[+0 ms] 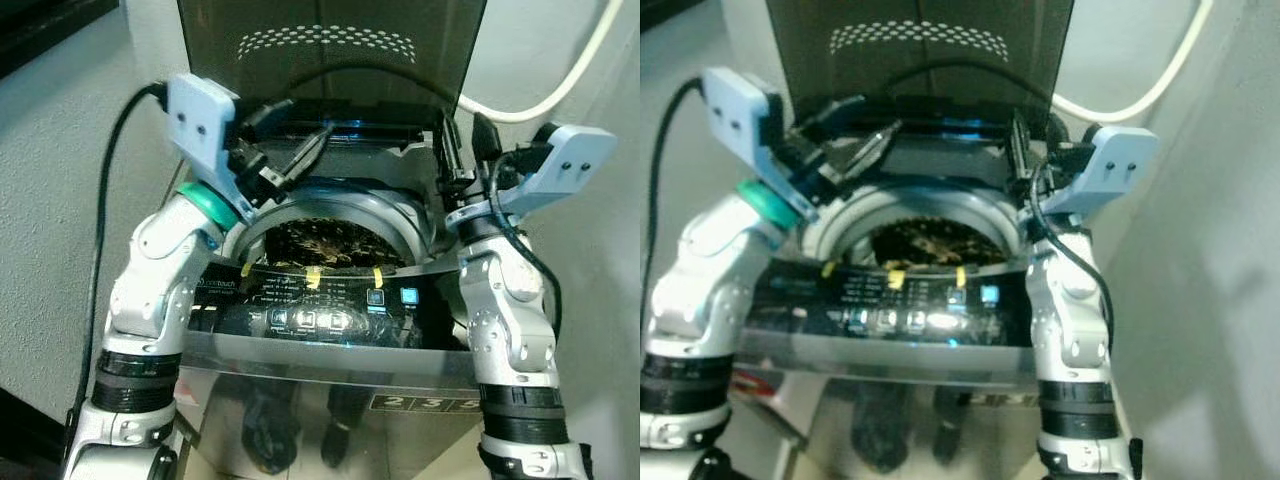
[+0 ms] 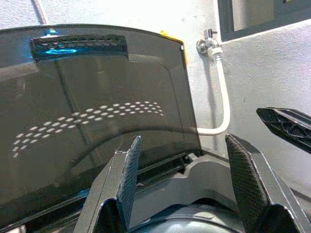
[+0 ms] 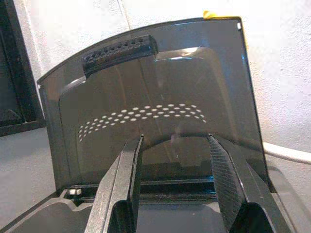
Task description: Clothes washing
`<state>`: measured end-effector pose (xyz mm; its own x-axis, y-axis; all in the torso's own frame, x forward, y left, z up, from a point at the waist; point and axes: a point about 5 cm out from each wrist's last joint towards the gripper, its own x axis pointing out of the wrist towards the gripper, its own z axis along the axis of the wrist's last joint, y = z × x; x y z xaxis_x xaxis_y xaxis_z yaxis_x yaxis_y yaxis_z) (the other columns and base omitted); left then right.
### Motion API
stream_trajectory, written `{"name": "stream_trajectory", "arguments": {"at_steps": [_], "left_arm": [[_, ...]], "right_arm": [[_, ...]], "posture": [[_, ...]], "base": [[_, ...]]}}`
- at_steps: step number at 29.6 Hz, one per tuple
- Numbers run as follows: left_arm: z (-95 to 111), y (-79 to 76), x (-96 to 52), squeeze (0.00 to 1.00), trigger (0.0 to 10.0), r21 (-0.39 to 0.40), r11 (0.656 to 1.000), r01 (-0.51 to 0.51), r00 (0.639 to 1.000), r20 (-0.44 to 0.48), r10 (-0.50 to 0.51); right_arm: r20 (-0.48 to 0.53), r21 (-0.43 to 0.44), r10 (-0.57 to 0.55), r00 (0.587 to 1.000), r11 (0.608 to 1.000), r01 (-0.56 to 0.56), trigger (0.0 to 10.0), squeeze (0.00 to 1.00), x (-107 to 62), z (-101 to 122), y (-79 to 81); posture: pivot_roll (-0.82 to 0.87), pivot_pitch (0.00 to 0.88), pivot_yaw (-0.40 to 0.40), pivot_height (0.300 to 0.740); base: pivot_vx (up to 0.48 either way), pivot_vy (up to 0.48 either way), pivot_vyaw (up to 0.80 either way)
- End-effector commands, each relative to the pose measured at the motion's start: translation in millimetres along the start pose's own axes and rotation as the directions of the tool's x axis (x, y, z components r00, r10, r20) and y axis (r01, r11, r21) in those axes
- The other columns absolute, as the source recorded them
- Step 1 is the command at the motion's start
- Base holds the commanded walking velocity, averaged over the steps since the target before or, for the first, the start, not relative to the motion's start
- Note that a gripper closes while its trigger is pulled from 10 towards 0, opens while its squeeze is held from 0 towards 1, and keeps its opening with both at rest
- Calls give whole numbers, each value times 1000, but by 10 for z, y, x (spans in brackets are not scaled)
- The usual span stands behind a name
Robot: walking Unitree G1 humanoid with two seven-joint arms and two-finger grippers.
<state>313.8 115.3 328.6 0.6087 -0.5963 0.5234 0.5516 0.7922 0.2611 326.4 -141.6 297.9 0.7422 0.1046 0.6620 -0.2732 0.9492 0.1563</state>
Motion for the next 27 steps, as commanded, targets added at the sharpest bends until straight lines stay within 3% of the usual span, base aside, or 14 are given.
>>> {"name": "stream_trajectory", "arguments": {"at_steps": [1,7,12,27], "left_arm": [[-3,-32,-27,0,10000,17,1000,6,1000,-17,-6],[7,-68,-37,0,10000,28,1000,-4,1000,-20,4],[-12,-6,-51,0,10000,30,996,-82,996,-27,83],[-52,51,-60,0,10000,27,987,-161,986,-46,162]], "right_arm": [[-27,21,5,1000,1000,-4,10000,0,-25,-60,7],[-31,23,14,999,1000,-13,10000,0,-22,-67,19],[-48,30,21,999,999,-20,10000,0,-46,-96,29],[-52,34,15,999,999,-14,10000,0,-49,-106,18]], "posture": [[-1,85,31,740],[-3,84,30,740],[-3,79,29,740],[-4,77,31,740]], "base": [[0,0,0],[0,0,0],[0,0,0],[0,0,0]]}}
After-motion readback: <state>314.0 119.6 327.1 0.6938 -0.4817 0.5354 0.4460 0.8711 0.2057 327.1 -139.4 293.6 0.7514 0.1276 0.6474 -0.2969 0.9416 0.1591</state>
